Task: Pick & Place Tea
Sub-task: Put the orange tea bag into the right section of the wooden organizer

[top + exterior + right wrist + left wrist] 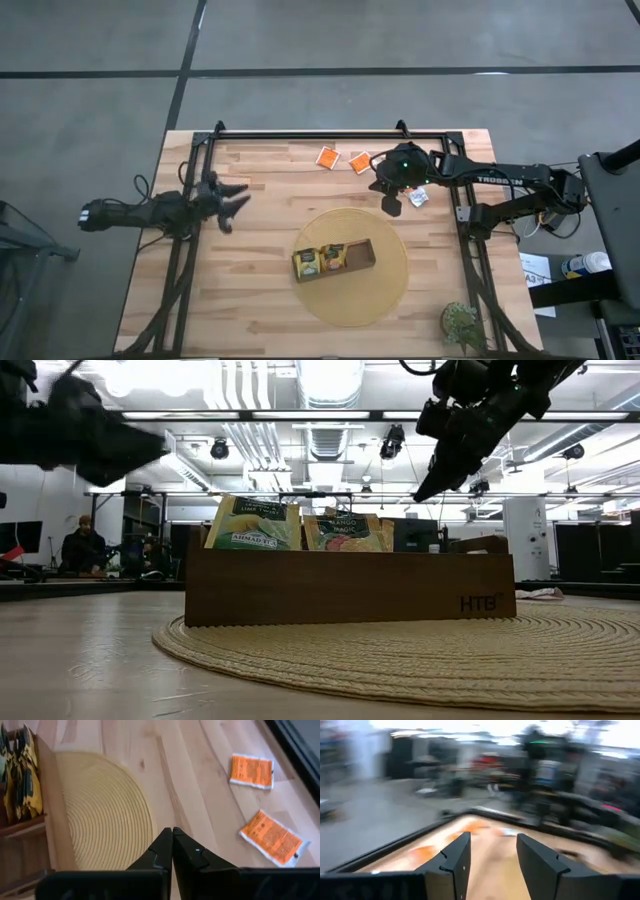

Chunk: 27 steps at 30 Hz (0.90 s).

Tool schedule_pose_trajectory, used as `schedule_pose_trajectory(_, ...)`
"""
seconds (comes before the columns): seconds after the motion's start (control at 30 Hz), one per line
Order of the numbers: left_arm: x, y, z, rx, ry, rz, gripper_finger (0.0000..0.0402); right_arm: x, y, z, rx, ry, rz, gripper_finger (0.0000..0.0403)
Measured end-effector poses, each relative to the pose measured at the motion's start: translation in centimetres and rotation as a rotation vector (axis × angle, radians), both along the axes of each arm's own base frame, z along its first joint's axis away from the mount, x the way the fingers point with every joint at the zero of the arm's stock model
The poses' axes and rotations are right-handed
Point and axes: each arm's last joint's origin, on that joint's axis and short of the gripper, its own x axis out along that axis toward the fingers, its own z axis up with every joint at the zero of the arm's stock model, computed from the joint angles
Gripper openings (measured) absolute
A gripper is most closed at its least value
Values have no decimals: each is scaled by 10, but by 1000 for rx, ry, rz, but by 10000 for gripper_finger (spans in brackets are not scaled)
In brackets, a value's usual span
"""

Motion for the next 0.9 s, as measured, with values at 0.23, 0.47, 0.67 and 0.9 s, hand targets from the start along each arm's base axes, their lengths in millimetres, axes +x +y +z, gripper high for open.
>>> schedule_pose_trajectory(0.23, 0, -7, 10, 114, -81, -249, 153, -6, 1, -3, 29, 61, -13, 8)
schedule_pose_trajectory(0.47, 1, -7, 2, 96, -1, -245, 153, -17, -6, -3, 46, 64, -71, 8)
schedule_pose_trajectory(0.67, 1, -7, 2, 146, 12, -240, 153, -31, -12, -7, 66, 78, -135, 8)
schedule_pose_trajectory(0.9, 2, -7, -2, 98, 41, -245, 153, -47, -20, -13, 118, 134, -324, 8)
